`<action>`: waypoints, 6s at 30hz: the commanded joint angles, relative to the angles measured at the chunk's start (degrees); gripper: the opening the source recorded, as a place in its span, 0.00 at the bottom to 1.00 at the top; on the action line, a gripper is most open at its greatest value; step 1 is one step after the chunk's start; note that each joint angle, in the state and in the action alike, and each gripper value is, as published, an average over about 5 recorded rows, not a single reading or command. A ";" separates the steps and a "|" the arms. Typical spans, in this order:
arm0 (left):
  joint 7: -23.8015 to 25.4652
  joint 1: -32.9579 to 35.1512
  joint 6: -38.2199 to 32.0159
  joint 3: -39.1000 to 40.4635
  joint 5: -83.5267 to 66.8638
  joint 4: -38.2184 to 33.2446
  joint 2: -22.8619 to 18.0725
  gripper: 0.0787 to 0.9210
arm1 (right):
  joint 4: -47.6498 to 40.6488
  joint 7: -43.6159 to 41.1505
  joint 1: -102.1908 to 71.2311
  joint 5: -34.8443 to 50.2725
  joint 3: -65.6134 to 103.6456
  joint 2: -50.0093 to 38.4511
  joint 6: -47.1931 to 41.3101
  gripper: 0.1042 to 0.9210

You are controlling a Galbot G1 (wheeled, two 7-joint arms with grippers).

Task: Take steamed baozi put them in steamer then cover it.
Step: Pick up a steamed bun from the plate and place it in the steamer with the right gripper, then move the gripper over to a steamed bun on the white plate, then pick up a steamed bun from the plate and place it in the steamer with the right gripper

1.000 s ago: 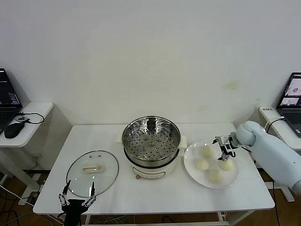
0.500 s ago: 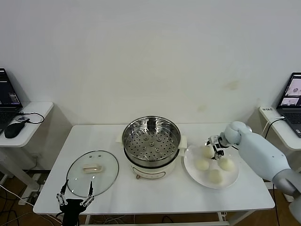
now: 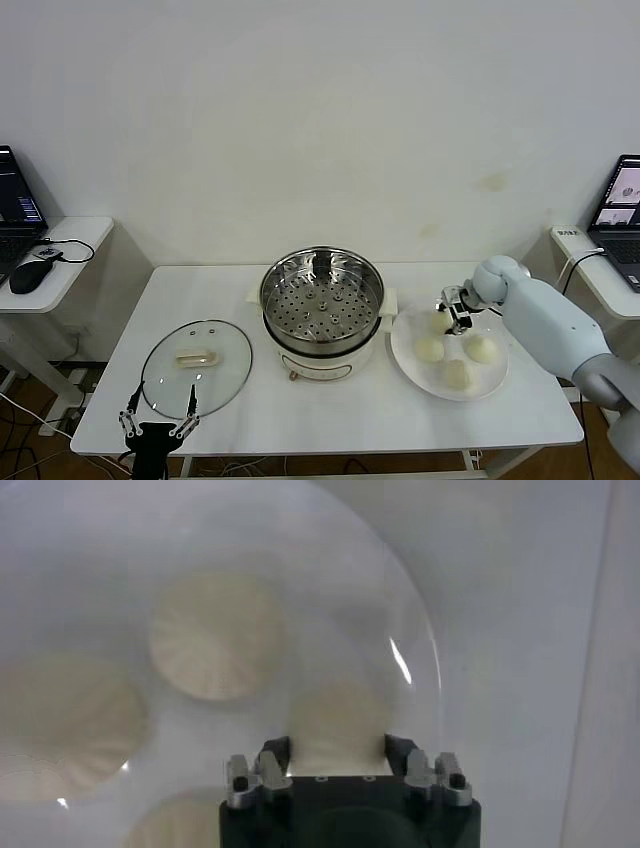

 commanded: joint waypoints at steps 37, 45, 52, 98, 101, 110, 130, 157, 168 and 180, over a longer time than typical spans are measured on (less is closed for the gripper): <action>0.76 1.19 -2.67 -1.47 -2.02 -2.35 1.47 0.88 | 12.31 2.80 38.91 26.39 -36.96 18.45 7.23 0.59; 0.67 1.61 -3.03 -1.81 -1.95 -2.57 0.76 0.88 | 5.52 5.99 34.25 14.83 -39.68 22.59 18.76 0.59; 0.66 1.51 -3.15 -1.80 -1.76 -2.42 0.04 0.88 | 0.10 8.46 30.16 8.32 -38.88 24.49 25.42 0.60; 0.44 1.21 -3.76 -1.85 -2.16 -3.62 1.53 0.88 | 43.99 -2.60 46.75 37.63 -40.64 -20.58 -22.54 0.88; 0.45 1.02 -3.75 -1.48 -2.09 -3.25 1.77 0.88 | 46.33 -1.92 43.97 35.32 -40.80 -25.92 -22.99 0.88; 0.60 0.77 -3.42 -1.22 -1.78 -3.10 1.92 0.88 | 46.55 -1.69 29.14 27.72 -34.39 -30.76 -21.44 0.88; 1.05 1.23 -2.99 -4.16 -2.14 -1.99 2.27 0.88 | 24.99 -1.48 5.66 16.99 -18.34 -13.16 -16.42 0.88; 1.01 0.72 -3.20 -4.47 -2.24 -0.88 1.70 0.88 | 15.12 -0.80 2.38 12.73 -15.75 -3.93 -17.23 0.77; 0.97 0.79 -3.18 -4.54 -2.29 -1.12 1.62 0.88 | 19.07 -2.51 5.83 15.33 -15.83 -7.09 -17.72 0.61; 1.01 -0.39 -3.10 -3.79 -2.70 -1.16 2.35 0.88 | 32.29 -4.64 30.75 32.25 -25.53 -17.27 -21.76 0.62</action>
